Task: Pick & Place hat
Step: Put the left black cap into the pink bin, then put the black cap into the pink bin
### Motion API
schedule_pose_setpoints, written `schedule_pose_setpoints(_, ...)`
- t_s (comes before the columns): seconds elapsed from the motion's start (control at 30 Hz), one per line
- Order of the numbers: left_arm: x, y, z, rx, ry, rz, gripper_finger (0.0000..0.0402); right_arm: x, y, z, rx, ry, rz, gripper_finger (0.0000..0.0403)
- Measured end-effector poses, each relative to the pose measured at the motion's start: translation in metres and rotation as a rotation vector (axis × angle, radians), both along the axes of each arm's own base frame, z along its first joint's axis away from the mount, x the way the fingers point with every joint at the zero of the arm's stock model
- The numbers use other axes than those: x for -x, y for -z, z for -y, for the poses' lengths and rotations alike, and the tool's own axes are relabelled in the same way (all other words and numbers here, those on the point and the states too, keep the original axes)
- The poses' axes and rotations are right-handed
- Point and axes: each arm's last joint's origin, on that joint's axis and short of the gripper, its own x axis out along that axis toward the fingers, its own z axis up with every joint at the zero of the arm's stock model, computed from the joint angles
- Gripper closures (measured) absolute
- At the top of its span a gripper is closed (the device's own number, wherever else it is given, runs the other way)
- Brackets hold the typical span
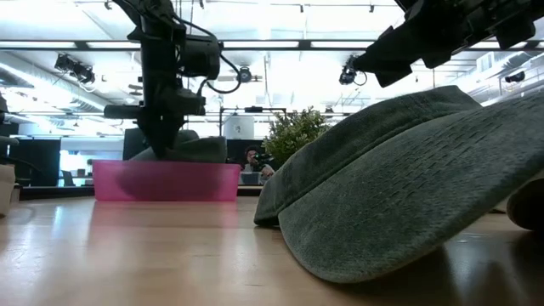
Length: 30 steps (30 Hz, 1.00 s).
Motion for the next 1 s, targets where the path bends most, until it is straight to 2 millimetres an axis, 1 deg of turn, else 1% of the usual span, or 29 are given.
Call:
schedule_pose_setpoints(0.07, -0.001, 0.0, 0.001, -0.012, 0.058, -0.022, 0.0304, 0.0, 0.0, 0.0, 0.0, 0.0, 0.0, 0.0273)
schedule_pose_setpoints(0.17, -0.003, -0.001, 0.005, -0.098, 0.098, -0.058, 0.028, 0.0, 0.0, 0.0, -0.002, 0.0, 0.007, 0.0273)
schedule_pose_setpoints(0.33, -0.008, -0.003, 0.021, -0.249, 0.145, -0.126, 0.0241, -0.002, -0.006, 0.0, -0.038, 0.01, 0.058, 0.0273)
schedule_pose_setpoints(0.47, -0.011, -0.003, 0.039, -0.262, 0.128, -0.102, 0.0218, -0.002, -0.007, -0.001, -0.068, 0.014, 0.06, 0.0272)
schedule_pose_setpoints(0.57, -0.014, -0.007, 0.051, -0.258, 0.074, -0.029, 0.0212, -0.003, -0.009, -0.002, -0.086, -0.01, 0.082, 0.0265)
schedule_pose_setpoints(0.63, -0.017, -0.018, 0.058, -0.242, 0.018, 0.064, 0.0213, -0.004, -0.014, -0.003, -0.102, -0.035, 0.105, 0.0255)
schedule_pose_setpoints(0.73, -0.016, -0.043, 0.068, -0.212, -0.077, 0.227, 0.0218, -0.011, -0.029, -0.005, -0.105, -0.046, 0.112, 0.0233)
schedule_pose_setpoints(0.8, -0.013, -0.066, 0.074, -0.181, -0.132, 0.367, 0.0219, -0.017, -0.037, -0.008, -0.091, -0.05, 0.057, 0.0219)
schedule_pose_setpoints(0.87, -0.005, -0.087, 0.081, -0.118, -0.171, 0.504, 0.0219, -0.026, -0.042, -0.014, -0.075, -0.065, -0.018, 0.0208)
schedule_pose_setpoints(1.0, 0.013, -0.118, 0.09, 0.109, -0.228, 0.749, 0.0218, -0.045, -0.045, -0.036, -0.072, -0.176, -0.162, 0.02)
